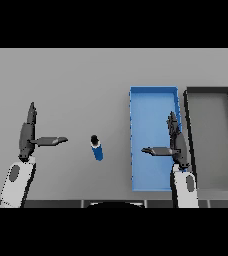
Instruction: Pick up the blue pipe and place it into the blue bin.
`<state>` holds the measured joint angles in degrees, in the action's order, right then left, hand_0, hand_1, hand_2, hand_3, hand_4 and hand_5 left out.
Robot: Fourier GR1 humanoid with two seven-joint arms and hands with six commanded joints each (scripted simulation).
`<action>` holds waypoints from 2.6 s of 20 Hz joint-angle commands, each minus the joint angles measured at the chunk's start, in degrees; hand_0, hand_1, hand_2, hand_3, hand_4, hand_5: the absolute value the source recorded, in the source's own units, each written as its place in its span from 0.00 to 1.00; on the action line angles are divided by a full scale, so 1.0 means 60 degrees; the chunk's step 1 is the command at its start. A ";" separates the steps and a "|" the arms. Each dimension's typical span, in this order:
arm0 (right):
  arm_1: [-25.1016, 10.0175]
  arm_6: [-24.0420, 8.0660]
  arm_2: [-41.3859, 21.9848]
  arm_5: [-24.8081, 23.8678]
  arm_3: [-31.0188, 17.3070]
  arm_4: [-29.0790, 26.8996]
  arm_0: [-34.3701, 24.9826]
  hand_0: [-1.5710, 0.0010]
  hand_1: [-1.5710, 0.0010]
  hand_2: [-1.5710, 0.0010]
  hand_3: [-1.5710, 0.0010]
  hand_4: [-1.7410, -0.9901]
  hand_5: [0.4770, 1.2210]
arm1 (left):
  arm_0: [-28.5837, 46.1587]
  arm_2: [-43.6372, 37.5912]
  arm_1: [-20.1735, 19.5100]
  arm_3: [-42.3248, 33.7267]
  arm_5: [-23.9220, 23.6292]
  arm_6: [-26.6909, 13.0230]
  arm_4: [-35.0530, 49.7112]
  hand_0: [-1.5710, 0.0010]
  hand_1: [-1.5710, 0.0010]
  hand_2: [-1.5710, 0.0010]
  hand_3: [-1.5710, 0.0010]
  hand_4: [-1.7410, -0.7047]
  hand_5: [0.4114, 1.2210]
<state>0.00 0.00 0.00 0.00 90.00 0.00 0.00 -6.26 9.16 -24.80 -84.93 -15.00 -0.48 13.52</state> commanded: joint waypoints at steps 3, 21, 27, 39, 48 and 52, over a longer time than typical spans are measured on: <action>0.0014 -0.0001 -0.0015 -0.0016 0.0000 0.0010 -0.0002 1.00 1.00 1.00 1.00 0.71 0.20 | 0.0002 -0.0017 -0.0011 0.0007 0.0012 0.0077 0.0011 1.00 1.00 1.00 1.00 0.75 0.22; -0.1385 0.0942 -0.0901 0.0297 0.1154 0.1825 0.0885 1.00 1.00 1.00 1.00 0.75 0.19 | 0.1197 0.1496 -0.2231 -0.1114 0.4264 0.1668 -0.0073 1.00 1.00 1.00 1.00 0.65 0.14; -0.1313 0.0833 -0.0945 0.0281 0.1373 0.1810 0.1091 1.00 1.00 1.00 1.00 0.73 0.19 | 0.1151 0.2731 -0.1561 -0.1577 0.4440 0.0782 -0.0802 1.00 1.00 1.00 1.00 0.58 0.05; -0.1346 0.0705 -0.0845 0.0317 0.1515 0.1695 0.1215 1.00 1.00 1.00 1.00 0.71 0.21 | -0.0193 0.3582 0.0802 0.0271 0.4030 0.1029 -0.1696 1.00 1.00 1.00 1.00 0.60 0.06; -0.1406 0.0896 -0.0782 0.0273 0.1365 0.1759 0.1115 1.00 1.00 1.00 1.00 0.71 0.24 | -0.0631 0.3768 0.1848 0.1206 0.3755 0.1194 -0.1933 1.00 1.00 0.97 0.97 0.58 0.11; -0.1484 0.0989 -0.0702 0.0352 0.1328 0.1651 0.1140 1.00 1.00 1.00 1.00 0.69 0.24 | -0.0612 0.3485 0.2377 0.1495 0.3927 0.1598 -0.1255 0.77 0.65 0.56 0.53 0.36 0.52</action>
<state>-8.93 5.93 -4.20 2.10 97.97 9.91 6.84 -9.93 30.08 -10.51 -75.97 8.57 9.25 6.00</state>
